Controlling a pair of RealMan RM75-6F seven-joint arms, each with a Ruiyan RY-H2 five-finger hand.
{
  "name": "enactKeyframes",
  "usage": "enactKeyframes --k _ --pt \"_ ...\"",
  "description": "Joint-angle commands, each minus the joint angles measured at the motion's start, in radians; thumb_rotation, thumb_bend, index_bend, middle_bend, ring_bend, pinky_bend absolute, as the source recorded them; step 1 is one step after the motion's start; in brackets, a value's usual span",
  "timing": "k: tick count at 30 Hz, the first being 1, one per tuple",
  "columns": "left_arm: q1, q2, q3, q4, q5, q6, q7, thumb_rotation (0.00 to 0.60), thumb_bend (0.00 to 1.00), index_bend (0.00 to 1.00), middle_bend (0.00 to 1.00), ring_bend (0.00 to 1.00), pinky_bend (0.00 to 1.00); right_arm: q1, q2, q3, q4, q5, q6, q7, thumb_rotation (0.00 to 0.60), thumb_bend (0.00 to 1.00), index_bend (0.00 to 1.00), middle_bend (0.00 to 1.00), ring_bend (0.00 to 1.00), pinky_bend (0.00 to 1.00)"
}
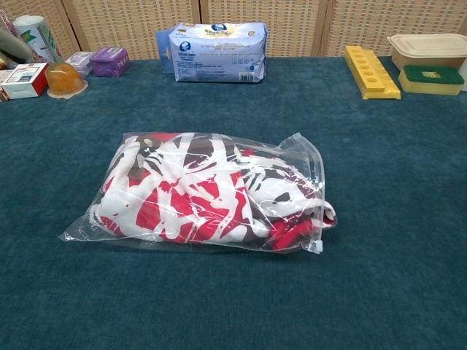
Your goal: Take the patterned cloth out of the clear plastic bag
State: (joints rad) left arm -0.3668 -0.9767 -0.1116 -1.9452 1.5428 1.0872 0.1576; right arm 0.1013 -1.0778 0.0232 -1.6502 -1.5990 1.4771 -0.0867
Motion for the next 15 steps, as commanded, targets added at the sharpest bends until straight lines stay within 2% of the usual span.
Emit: enactKeyframes --k 1,5,10,15 --pt "-0.148 -0.042 -0.066 -0.035 -0.128 -0.161 0.113 0.407 0.04 0.1 0.16 0.11 0.12 -0.003 -0.002 -0.003 0.008 -0.002 0.004 0.009 0.6 0.19 0.24 0.22 0.23 0.22" --pt "-0.261 -0.128 -0.099 -0.001 -0.246 -0.256 0.208 0.473 0.08 0.03 0.13 0.11 0.13 -0.009 0.004 -0.003 0.012 0.0 0.012 0.013 0.6 0.19 0.24 0.22 0.23 0.22" --pt "-0.373 -0.225 -0.115 0.039 -0.363 -0.319 0.296 0.475 0.08 0.01 0.11 0.1 0.13 -0.012 0.012 0.002 0.002 0.01 0.015 0.005 0.6 0.19 0.24 0.22 0.23 0.22" --pt "-0.471 -0.309 -0.103 0.084 -0.471 -0.359 0.376 0.468 0.05 0.0 0.1 0.08 0.13 -0.011 0.016 0.005 -0.007 0.016 0.012 -0.002 0.6 0.19 0.24 0.22 0.23 0.22"
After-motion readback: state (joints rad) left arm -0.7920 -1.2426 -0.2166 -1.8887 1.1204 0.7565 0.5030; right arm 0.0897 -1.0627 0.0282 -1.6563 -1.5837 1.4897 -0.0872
